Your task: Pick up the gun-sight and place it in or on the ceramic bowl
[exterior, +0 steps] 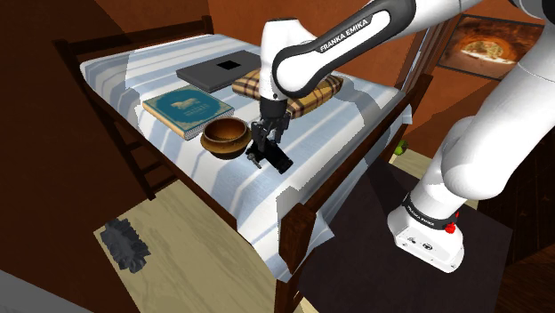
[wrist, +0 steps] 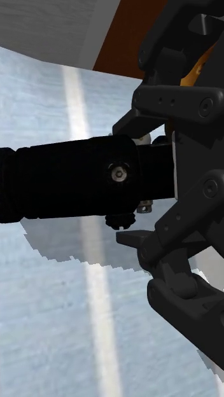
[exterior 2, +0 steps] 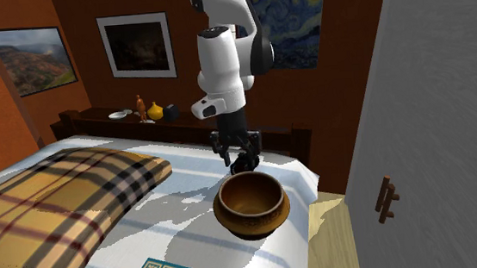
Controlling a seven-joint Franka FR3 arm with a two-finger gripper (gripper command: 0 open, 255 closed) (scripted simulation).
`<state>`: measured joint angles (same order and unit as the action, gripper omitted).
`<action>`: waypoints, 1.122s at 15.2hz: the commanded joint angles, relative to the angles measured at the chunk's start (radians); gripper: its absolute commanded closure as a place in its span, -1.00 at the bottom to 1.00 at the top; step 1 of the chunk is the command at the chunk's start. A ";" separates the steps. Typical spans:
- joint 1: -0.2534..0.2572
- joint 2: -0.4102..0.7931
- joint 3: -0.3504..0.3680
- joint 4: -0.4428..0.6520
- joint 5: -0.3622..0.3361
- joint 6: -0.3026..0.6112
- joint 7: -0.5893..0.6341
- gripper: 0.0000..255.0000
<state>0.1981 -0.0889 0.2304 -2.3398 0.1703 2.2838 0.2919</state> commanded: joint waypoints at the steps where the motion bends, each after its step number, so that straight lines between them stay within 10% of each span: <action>1: 0.000 0.002 0.000 -0.002 0.000 0.000 0.000 1.00; 17: -0.002 -0.066 -0.006 0.071 0.001 -0.139 0.008 1.00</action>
<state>0.1959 -0.1474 0.2247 -2.2796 0.1712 2.1619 0.2983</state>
